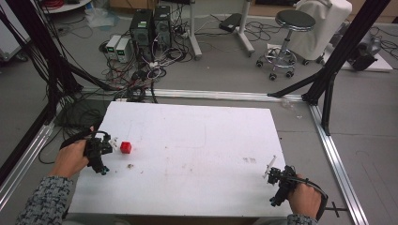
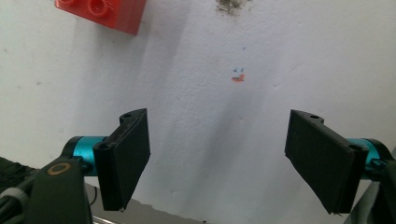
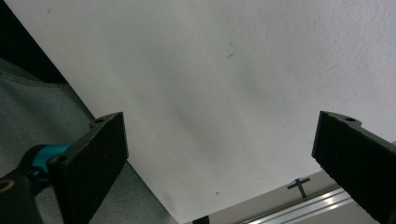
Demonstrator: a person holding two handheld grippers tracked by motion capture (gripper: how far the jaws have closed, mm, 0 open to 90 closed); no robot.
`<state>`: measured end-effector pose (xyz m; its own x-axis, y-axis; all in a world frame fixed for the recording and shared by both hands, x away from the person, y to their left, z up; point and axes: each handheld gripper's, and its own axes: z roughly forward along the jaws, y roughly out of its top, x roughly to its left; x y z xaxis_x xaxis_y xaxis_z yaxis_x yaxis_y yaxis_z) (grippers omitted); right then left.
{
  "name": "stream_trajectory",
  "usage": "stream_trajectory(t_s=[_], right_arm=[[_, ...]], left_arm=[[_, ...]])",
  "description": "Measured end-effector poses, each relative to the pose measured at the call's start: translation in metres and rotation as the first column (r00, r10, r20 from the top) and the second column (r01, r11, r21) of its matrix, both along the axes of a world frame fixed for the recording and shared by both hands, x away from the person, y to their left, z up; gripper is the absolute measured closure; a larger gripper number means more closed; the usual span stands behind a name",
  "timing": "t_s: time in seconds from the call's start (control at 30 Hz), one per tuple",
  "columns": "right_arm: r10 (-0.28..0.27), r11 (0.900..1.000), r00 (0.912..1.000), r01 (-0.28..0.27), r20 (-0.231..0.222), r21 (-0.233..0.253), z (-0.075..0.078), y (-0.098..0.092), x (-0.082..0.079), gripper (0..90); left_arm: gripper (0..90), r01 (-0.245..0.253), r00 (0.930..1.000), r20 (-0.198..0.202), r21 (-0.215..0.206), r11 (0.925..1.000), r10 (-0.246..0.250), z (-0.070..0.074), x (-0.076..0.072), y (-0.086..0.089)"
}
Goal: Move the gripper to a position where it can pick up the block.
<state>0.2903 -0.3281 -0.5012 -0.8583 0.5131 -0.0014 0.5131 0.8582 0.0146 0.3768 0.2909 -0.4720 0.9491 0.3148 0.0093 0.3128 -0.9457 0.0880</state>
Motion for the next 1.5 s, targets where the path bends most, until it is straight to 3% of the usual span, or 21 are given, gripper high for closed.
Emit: stream_trajectory(t_s=[0.47, 0.8, 1.1, 1.2, 1.4, 1.5], right_arm=[[0.003, 1.0, 1.0, -0.003, 0.007, 0.0, 0.001, 0.0, -0.003, 2.7], [-0.004, 1.0, 1.0, 0.004, 0.0, 0.001, 0.0, -0.002, -0.004, 2.7], [-0.006, 1.0, 1.0, 0.006, 0.003, 0.0, -0.001, -0.003, -0.005, 2.7], [-0.006, 1.0, 1.0, 0.006, 0.0, -0.001, -0.001, -0.002, -0.005, 2.7], [-0.007, 1.0, 1.0, 0.007, -0.001, -0.004, 0.0, -0.002, -0.006, 2.7], [-0.008, 1.0, 1.0, 0.008, -0.005, -0.003, -0.002, -0.001, -0.006, 2.7]], left_arm=[[22.5, 0.051, 0.9985, -0.02, 0.028, 0.9983, -0.051, -0.002, 0.032, -0.002], [22.5, 0.121, 0.9923, -0.032, 0.046, 0.9916, -0.119, -0.001, 0.053, -0.009], [22.5, 0.175, 0.9835, -0.059, 0.069, 0.9822, -0.171, -0.004, 0.066, -0.019], [22.5, 0.196, 0.9796, -0.057, 0.059, 0.9788, -0.193, -0.007, 0.069, -0.023], [22.5, 0.251, 0.9672, -0.058, 0.055, 0.9665, -0.247, -0.008, 0.077, -0.031], [22.5, 0.278, 0.9591, -0.066, 0.027, 0.9603, -0.275, -0.007, 0.08, -0.036]])
